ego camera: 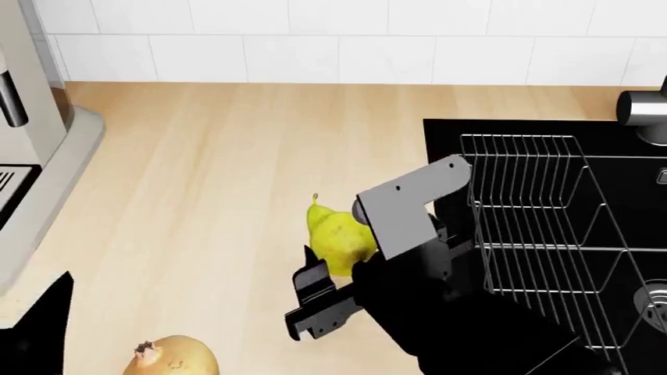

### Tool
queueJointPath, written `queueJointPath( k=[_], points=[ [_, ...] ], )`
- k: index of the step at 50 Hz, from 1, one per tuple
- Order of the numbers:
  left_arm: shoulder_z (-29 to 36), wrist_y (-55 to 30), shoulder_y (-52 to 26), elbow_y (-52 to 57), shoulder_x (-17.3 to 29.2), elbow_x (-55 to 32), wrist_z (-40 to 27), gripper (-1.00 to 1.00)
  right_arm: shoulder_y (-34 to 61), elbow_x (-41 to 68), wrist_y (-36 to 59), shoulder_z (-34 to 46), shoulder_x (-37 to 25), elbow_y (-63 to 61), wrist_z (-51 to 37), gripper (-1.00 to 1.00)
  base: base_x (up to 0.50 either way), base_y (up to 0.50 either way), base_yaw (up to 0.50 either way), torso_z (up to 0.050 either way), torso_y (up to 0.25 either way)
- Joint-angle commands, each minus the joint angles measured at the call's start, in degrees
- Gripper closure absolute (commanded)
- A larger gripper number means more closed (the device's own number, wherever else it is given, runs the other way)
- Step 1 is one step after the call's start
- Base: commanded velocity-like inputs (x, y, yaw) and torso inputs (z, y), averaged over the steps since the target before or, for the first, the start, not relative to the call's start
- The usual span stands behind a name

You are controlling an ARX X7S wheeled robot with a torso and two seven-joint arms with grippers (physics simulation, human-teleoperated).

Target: There is a mixed pile of frozen fruits and vegetables on the counter. Locate all the frozen vegetables and place the items in a bowl on the counter. Take all the frozen fruits and defrost them in a running sink.

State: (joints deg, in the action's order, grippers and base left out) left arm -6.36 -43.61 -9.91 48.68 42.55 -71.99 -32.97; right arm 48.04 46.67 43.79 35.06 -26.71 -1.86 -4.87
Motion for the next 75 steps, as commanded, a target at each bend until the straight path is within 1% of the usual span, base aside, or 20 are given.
queueJointPath(
  k=[1,11,15,20,23,28,30,36,42,44,47,48,49,54,57,61,64,68,70,75],
  points=[
    [2.55,-1.4,-0.44,2.92,0.7,-6.59,0.96,-1.0,-2.03,0.5,0.38,-2.06,-2.24,-4.48,-1.61,1.0,0.0,0.0,0.0,0.0,0.0],
    [3.73,-2.06,0.07,3.8,1.24,-8.86,0.85,-1.0,-3.04,0.41,-0.26,-2.05,-2.34,-5.05,-2.06,1.0,0.0,0.0,0.0,0.0,0.0],
    [2.69,-0.77,0.54,3.48,1.29,-12.43,-0.55,-1.0,-3.65,0.33,-0.61,-2.07,-2.49,-5.15,-2.22,1.0,0.0,0.0,0.0,0.0,0.0],
    [3.76,-0.67,1.09,3.27,0.58,-14.35,-0.68,-1.0,-4.62,0.43,-1.45,-2.43,-2.42,-4.82,-2.35,1.0,0.0,0.0,0.0,0.0,0.0],
    [4.94,-1.4,1.61,3.04,0.02,-12.59,0.28,-1.0,-4.73,-1.44,-2.16,-1.51,-2.66,-4.96,-2.87,1.0,0.0,0.0,0.0,0.0,0.0],
    [6.11,-1.79,2.5,2.42,-0.61,-12.07,1.34,-1.0,-5.16,-1.05,-2.5,-1.97,-2.79,-5.23,-3.04,1.0,0.0,0.0,0.0,0.0,0.0],
    [6.04,-1.27,3.15,1.85,-0.86,-13.98,0.82,-1.0,-5.3,-0.96,-2.49,-2.02,-2.84,-5.38,-3.14,1.0,0.0,0.0,0.0,0.0,0.0],
    [7.62,-1.54,3.11,0.3,-2.26,-13.46,1.5,-1.0,-5.93,-1.16,-2.9,-1.79,-2.88,-5.15,-3.05,1.0,0.0,0.0,0.0,0.0,0.0],
    [8.48,-1.59,2.37,-0.69,-2.95,-14.49,0.6,-1.0,-6.79,-1.74,-3.23,-1.05,-2.91,-5.36,-3.15,1.0,0.0,0.0,0.0,0.0,0.0],
    [8.78,-1.45,2.82,-1.47,-3.53,-13.09,1.71,-1.0,-7.16,-1.66,-3.33,-1.03,-3.0,-5.63,-3.19,1.0,0.0,0.0,0.0,0.0,0.0],
    [9.59,-1.81,1.9,-2.17,-4.01,-13.28,1.27,-1.0,-7.82,-1.62,-3.76,-1.31,-3.19,-5.91,-3.54,1.0,0.0,0.0,0.0,0.0,0.0],
    [9.87,-1.95,2.42,-2.03,-4.03,-11.76,2.13,-1.0,-7.97,-1.56,-3.79,-1.4,-3.26,-6.08,-3.67,1.0,0.0,0.0,0.0,0.0,0.0],
    [10.83,-2.97,1.42,-1.77,-4.0,-10.27,1.16,-1.0,-8.21,-1.55,-3.9,-1.48,-3.32,-6.26,-3.87,1.0,0.0,0.0,0.0,0.0,0.0],
    [11.19,-2.74,1.77,-2.39,-4.5,-10.4,1.51,-1.0,-8.94,-1.41,-4.05,-1.55,-3.6,-6.99,-4.23,1.0,0.0,0.0,0.0,0.0,0.0],
    [12.32,-3.22,-0.16,-3.87,-5.58,-10.02,0.86,-1.0,-9.14,-1.22,-4.03,-1.63,-3.7,-7.43,-4.4,1.0,0.0,0.0,0.0,0.0,0.0],
    [12.28,-3.1,-0.55,-4.31,-5.68,-9.94,0.53,-1.0,-9.6,-0.95,-4.1,-1.78,-3.86,-8.14,-4.71,1.0,0.0,0.0,0.0,0.0,0.0],
    [13.33,-3.43,-1.49,-5.19,-6.37,-7.76,0.95,-1.0,-10.12,-0.64,-4.26,-2.14,-4.16,-8.82,-5.06,1.0,0.0,0.0,0.0,0.0,0.0],
    [13.24,-3.26,-0.95,-5.21,-5.75,-5.38,1.64,-1.0,-10.65,0.1,-4.19,-2.91,-4.77,-10.15,-5.75,1.0,0.0,0.0,0.0,0.0,0.0],
    [14.07,-3.61,-1.95,-6.01,-6.37,-4.28,1.37,-1.0,-11.13,0.21,-4.25,-3.07,-5.14,-10.76,-6.06,1.0,0.0,0.0,0.0,0.0,0.0],
    [14.94,-3.69,-1.68,-6.83,-6.75,-2.94,1.81,-1.0,-11.92,0.57,-4.42,-3.45,-5.62,-11.65,-6.52,1.0,0.0,0.0,0.0,0.0,0.0]
  ],
)
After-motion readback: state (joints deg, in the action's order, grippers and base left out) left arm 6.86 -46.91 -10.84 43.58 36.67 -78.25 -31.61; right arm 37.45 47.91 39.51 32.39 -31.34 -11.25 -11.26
